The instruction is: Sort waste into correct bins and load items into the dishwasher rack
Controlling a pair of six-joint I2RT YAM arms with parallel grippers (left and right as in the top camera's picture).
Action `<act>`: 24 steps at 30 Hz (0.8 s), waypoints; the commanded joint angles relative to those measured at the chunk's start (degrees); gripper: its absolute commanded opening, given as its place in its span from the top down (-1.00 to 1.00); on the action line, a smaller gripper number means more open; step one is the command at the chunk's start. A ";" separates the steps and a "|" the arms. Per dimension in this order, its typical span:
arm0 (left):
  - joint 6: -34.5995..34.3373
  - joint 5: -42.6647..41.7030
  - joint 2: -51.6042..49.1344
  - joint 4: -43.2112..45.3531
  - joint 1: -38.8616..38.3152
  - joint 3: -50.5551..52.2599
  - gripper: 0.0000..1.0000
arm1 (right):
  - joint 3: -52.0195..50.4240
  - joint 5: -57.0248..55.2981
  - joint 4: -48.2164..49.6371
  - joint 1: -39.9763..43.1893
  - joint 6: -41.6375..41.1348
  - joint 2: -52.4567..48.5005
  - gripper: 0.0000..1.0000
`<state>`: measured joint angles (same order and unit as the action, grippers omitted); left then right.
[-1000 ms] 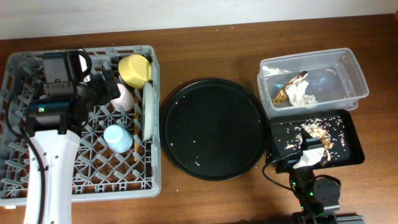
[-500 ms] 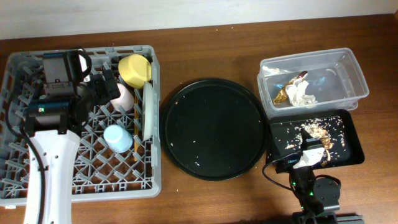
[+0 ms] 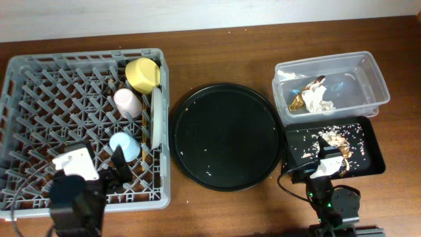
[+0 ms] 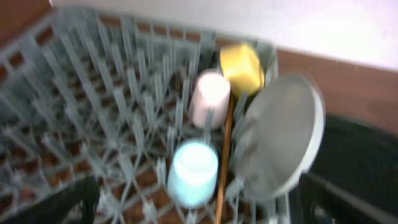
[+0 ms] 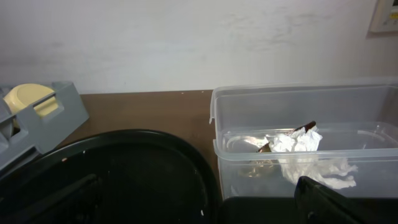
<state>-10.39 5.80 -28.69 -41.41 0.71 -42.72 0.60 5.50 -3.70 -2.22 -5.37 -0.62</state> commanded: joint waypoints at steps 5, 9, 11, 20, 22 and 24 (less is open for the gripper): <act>-0.26 17.84 19.89 21.79 -0.17 22.25 -0.99 | -0.28 0.11 -0.35 0.37 0.39 0.42 -0.97; -0.26 18.01 24.57 7.78 -0.17 28.96 -0.99 | -0.28 0.11 -0.35 0.37 0.39 0.42 -0.97; -0.26 19.37 24.96 -1.73 -0.17 30.69 -1.00 | -0.28 0.11 -0.35 0.37 0.42 0.42 -0.97; -0.07 10.21 28.41 55.52 -0.17 40.87 -0.99 | -0.28 0.11 -0.35 0.37 0.39 0.42 -0.97; -0.24 8.57 28.41 52.46 -0.07 42.18 -0.99 | -0.28 0.11 -0.35 0.37 0.42 0.42 -0.97; -0.26 8.22 28.41 41.72 -0.09 42.18 -0.99 | -0.28 0.09 -0.35 0.37 0.39 0.42 -0.97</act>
<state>-10.57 16.01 -0.40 8.08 0.60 -0.82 0.60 5.52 -3.73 -2.22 -5.39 -0.58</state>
